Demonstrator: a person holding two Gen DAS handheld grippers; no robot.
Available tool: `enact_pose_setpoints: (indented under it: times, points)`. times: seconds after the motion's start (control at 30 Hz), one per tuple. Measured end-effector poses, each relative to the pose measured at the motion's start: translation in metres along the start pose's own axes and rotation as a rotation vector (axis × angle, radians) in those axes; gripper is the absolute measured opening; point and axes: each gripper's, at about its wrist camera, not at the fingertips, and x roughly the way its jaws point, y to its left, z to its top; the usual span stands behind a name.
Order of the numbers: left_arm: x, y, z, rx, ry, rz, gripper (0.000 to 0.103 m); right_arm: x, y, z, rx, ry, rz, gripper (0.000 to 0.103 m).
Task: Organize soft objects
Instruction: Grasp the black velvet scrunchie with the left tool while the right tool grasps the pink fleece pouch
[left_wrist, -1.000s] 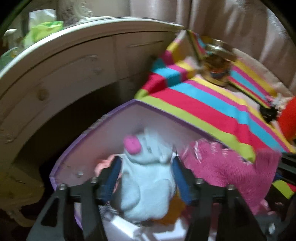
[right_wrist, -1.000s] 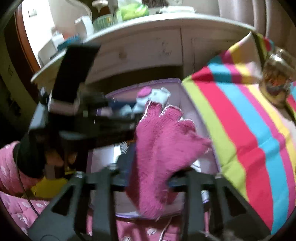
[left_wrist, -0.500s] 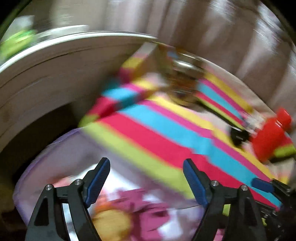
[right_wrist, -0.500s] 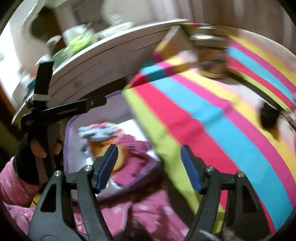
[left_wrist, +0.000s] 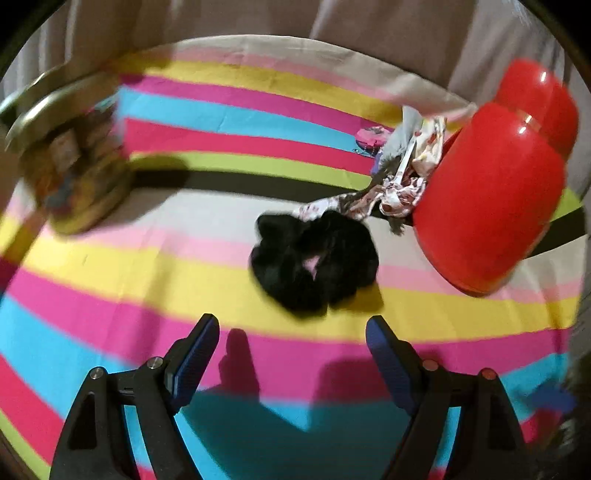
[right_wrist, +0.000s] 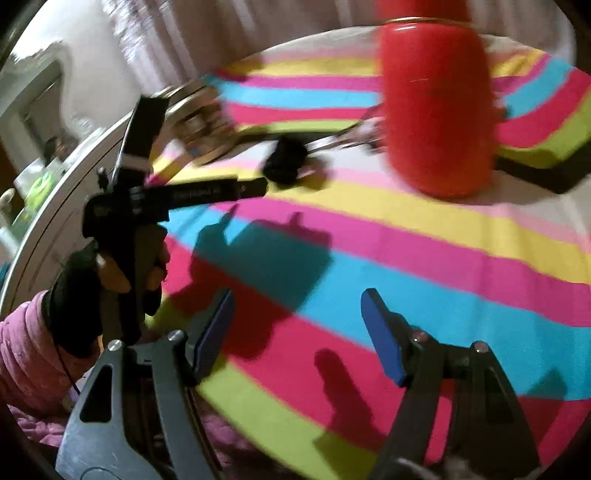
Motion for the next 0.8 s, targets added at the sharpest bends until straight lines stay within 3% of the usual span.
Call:
enact_pose_setpoints:
  times: [0.17,0.23,0.27,0.3,0.33,0.47,0.57,0.63,0.7,0.8]
  points:
    - [0.03,0.0,0.02,0.013,-0.025,0.012,0.083,-0.029,-0.085,0.036,0.175,-0.185,-0.192,0.073]
    - [0.04,0.0,0.026,-0.001,-0.034,-0.008,0.078,-0.037,-0.113,0.056,0.21,-0.259,-0.288,0.073]
    - [0.041,0.0,0.027,-0.001,-0.044,-0.004,0.067,-0.041,-0.119,0.064,0.202,-0.284,-0.314,0.073]
    - [0.041,0.0,0.029,0.0,-0.05,-0.012,0.047,-0.042,-0.128,0.08,0.177,-0.321,-0.35,0.073]
    - [0.043,-0.002,0.03,0.002,-0.05,-0.02,0.037,-0.04,-0.133,0.094,0.151,-0.34,-0.367,0.073]
    - [0.045,0.002,0.031,-0.012,-0.05,-0.039,0.037,-0.016,-0.155,0.152,0.085,-0.337,-0.363,0.072]
    - [0.044,0.001,0.03,-0.009,-0.049,-0.044,0.041,0.015,-0.169,0.187,0.065,-0.274,-0.32,0.072]
    - [0.044,-0.003,0.029,0.014,-0.045,-0.04,0.046,0.044,-0.176,0.209,0.059,-0.241,-0.335,0.072]
    - [0.044,-0.009,0.029,0.049,-0.038,-0.035,0.058,0.063,-0.19,0.219,0.068,-0.193,-0.307,0.072]
    - [0.045,-0.018,0.027,0.097,-0.025,-0.017,0.069,0.112,-0.206,0.237,0.064,-0.085,-0.291,0.074]
